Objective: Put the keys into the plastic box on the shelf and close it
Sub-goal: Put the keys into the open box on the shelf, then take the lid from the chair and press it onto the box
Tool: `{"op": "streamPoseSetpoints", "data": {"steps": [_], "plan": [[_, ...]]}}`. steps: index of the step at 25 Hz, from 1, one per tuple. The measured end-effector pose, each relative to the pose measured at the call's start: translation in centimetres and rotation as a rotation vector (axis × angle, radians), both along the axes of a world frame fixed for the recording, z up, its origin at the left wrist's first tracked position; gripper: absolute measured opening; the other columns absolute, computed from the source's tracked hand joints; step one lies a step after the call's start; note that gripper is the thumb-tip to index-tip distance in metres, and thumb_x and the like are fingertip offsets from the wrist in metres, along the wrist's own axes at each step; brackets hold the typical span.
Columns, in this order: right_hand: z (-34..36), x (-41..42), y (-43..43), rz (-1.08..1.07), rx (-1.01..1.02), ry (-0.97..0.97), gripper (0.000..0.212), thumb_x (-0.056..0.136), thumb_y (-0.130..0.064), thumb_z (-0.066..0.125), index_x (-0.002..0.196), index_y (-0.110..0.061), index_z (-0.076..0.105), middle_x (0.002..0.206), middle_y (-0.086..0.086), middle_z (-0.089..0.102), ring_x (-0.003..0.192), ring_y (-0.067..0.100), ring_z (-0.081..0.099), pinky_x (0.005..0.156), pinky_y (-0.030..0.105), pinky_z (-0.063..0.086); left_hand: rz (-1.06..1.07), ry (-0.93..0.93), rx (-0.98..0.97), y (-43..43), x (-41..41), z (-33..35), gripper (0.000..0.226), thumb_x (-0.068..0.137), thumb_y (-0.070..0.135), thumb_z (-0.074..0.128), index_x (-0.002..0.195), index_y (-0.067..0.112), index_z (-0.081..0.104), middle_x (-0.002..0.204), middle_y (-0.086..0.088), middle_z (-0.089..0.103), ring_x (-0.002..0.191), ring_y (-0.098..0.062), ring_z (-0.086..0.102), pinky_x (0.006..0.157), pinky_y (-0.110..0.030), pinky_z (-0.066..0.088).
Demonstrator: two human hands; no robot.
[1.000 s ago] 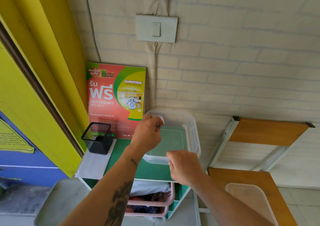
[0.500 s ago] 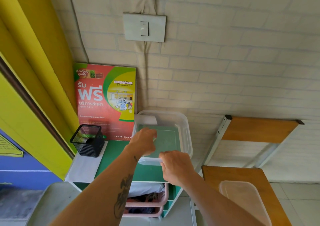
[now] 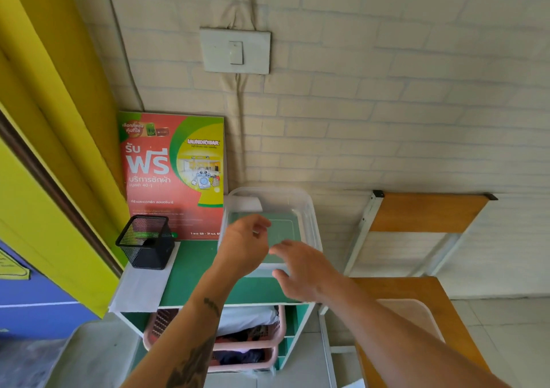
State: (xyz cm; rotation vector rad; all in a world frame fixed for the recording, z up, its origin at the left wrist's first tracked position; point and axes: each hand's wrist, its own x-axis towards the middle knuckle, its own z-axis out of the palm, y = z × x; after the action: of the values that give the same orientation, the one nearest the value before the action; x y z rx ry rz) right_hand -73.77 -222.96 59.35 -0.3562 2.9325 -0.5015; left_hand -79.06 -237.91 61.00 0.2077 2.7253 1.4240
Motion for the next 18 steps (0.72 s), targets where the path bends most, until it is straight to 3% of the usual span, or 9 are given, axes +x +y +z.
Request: {"op": "streamPoseSetpoints", "data": {"steps": [2,6,9,12,18], "plan": [[1.2,1.1,2.1,-0.066,-0.090,0.080,0.052,0.096,-0.037,0.049,0.144,-0.018,0.043,0.143,0.004,0.051,0.131,0.022,0.046,0.110,0.045,0.039,0.011,-0.013,0.057,1.4,0.9,0.6,0.024,0.089,0.007,0.054,0.097,0.021,0.071,0.093,0.003,0.072,0.081,-0.014,0.067,0.074,-0.023,0.049],[2.2,4.0,9.4,-0.232,-0.135,0.144,0.053,0.094,-0.037,0.053,0.143,-0.019,0.045,0.144,0.003,0.051,0.130,0.021,0.048,0.107,0.044,0.042,-0.010,-0.013,0.176,6.0,3.4,1.6,0.029,0.086,0.002,0.050,0.095,0.018,0.073,0.090,-0.003,0.073,0.082,-0.022,0.069,0.076,-0.024,0.052],[0.8,6.7,15.7,-0.339,-0.114,0.097,0.052,0.094,-0.036,0.053,0.143,-0.020,0.045,0.146,0.001,0.049,0.132,0.019,0.046,0.108,0.041,0.040,-0.087,0.025,0.151,10.6,5.5,1.4,0.028,0.087,0.002,0.052,0.097,0.018,0.072,0.091,0.001,0.071,0.076,-0.014,0.067,0.064,-0.004,0.046],[-1.5,9.7,21.8,-0.393,-0.102,0.021,0.051,0.095,-0.031,0.053,0.144,-0.018,0.044,0.146,0.001,0.048,0.133,0.019,0.044,0.110,0.036,0.038,-0.109,0.026,0.115,16.0,7.8,0.2,0.028,0.088,0.003,0.052,0.096,0.023,0.071,0.092,0.005,0.070,0.073,-0.003,0.062,0.059,-0.001,0.044],[-8.2,15.0,31.8,-0.493,-0.084,-0.153,0.052,0.095,-0.031,0.054,0.144,-0.018,0.043,0.146,0.005,0.048,0.133,0.025,0.045,0.108,0.039,0.040,-0.113,-0.248,0.026,27.2,13.5,-6.1,0.028,0.090,0.005,0.048,0.100,0.020,0.070,0.096,0.001,0.068,0.067,-0.005,0.060,0.048,-0.004,0.042]]}}
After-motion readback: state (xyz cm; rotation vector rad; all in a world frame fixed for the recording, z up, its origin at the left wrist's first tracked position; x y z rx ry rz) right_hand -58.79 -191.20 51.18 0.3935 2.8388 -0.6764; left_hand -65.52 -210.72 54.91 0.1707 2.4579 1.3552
